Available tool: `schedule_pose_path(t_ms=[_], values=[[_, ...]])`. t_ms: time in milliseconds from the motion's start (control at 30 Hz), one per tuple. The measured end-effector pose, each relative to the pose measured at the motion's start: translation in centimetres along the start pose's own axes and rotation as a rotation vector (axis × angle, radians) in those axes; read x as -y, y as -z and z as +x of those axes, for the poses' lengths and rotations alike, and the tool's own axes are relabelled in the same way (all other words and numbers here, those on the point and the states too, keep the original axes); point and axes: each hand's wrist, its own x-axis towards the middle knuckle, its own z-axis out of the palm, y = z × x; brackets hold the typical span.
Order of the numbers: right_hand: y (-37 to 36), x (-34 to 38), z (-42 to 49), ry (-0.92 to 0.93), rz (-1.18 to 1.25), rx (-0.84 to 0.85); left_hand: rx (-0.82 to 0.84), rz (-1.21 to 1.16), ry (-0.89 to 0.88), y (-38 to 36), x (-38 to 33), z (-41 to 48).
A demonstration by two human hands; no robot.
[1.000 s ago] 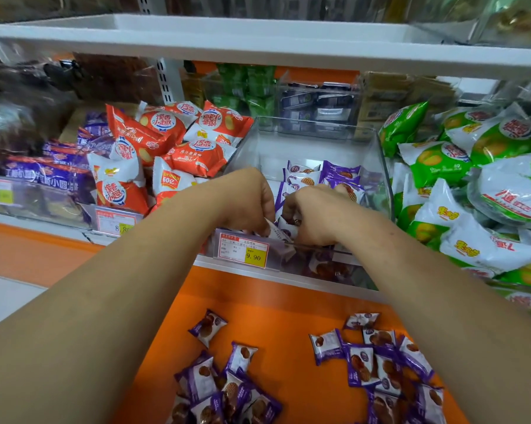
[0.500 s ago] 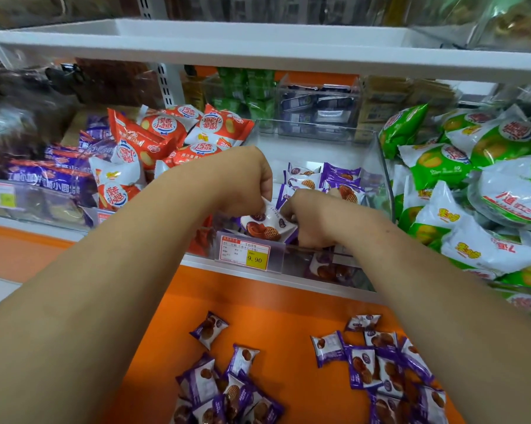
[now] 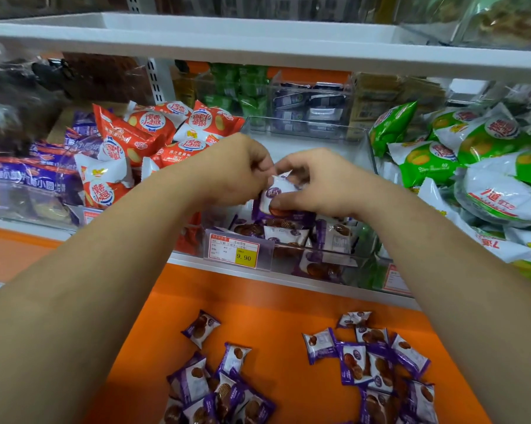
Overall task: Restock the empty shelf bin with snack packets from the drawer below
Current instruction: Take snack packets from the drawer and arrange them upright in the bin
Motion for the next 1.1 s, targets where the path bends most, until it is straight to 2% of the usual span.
schedule_pose_path(t_ms=[100,200,267,333,567,833,1000,1100], values=[[-0.1,-0.6,0.1,-0.006,0.008,-0.036,-0.009,-0.099,0.028,-0.4,0.0,0.3],[1.4,-0.5,-0.4,-0.038,-0.038,-0.011,0.146,0.181,0.102,-1.0,0.9,1.0],[1.8,-0.4,-0.7,-0.037,0.042,0.034,0.282,0.371,0.120,-1.7,1.1,1.0],[1.1,-0.4,-0.9,-0.032,0.063,0.083,0.366,0.437,0.114,-2.7,1.2,1.1],[-1.3,-1.4,-0.8,-0.001,-0.047,0.138,0.467,0.516,0.153,-4.6,1.9,2.2],[-1.0,-1.6,-0.8,0.012,-0.044,0.191,0.455,0.503,0.159,-5.3,2.0,2.4],[0.0,-2.1,-0.8,0.017,0.043,-0.006,0.372,0.440,0.086,-3.8,1.7,2.7],[0.5,-2.5,-0.5,0.014,0.091,-0.040,0.352,0.332,0.070,-1.9,0.6,2.4]])
